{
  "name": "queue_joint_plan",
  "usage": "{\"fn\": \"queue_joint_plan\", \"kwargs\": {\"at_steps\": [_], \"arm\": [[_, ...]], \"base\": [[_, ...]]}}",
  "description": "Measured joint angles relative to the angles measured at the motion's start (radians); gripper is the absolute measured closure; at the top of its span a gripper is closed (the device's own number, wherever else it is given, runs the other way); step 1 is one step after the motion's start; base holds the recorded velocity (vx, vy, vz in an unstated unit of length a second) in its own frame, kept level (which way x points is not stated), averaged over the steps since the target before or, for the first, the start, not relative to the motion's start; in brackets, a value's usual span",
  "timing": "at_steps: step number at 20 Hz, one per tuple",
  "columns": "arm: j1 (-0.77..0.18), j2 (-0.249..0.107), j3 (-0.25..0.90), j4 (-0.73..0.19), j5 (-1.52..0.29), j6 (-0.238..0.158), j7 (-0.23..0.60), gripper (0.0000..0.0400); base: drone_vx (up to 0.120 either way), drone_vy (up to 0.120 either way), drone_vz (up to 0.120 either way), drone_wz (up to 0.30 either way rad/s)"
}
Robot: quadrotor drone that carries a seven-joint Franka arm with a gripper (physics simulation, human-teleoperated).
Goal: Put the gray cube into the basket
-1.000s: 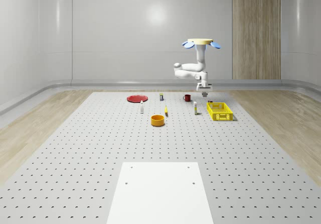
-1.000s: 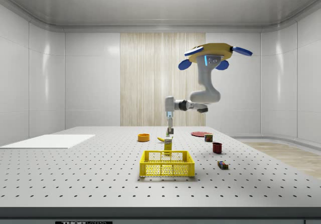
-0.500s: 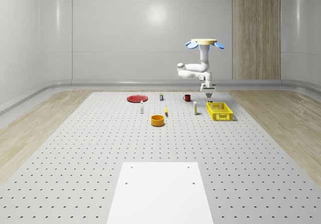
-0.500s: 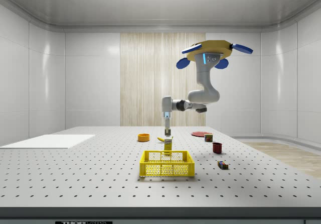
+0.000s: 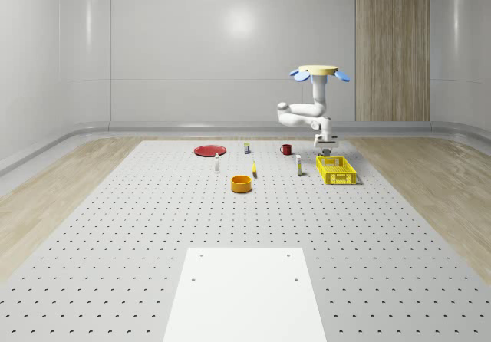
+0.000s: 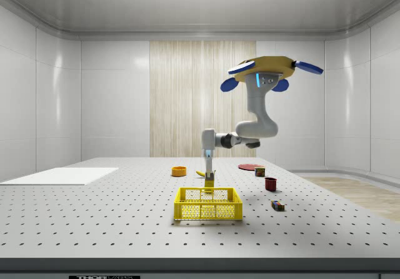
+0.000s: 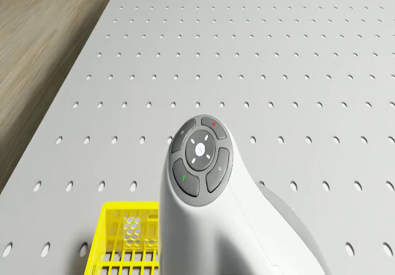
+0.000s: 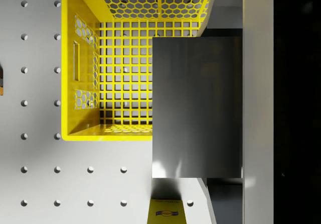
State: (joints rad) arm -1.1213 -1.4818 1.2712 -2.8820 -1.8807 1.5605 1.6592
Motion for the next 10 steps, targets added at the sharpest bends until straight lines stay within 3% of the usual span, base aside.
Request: {"fn": "queue_joint_plan", "kwargs": {"at_steps": [2, 10], "arm": [[-0.001, -0.002, 0.000, 0.000, 0.001, 0.001, 0.000, 0.0150], [-0.002, -0.008, 0.001, 0.000, 0.003, 0.007, 0.002, 0.0150]], "base": [[0.000, 0.120, -0.040, 0.000], [0.000, 0.120, -0.115, 0.000]]}}
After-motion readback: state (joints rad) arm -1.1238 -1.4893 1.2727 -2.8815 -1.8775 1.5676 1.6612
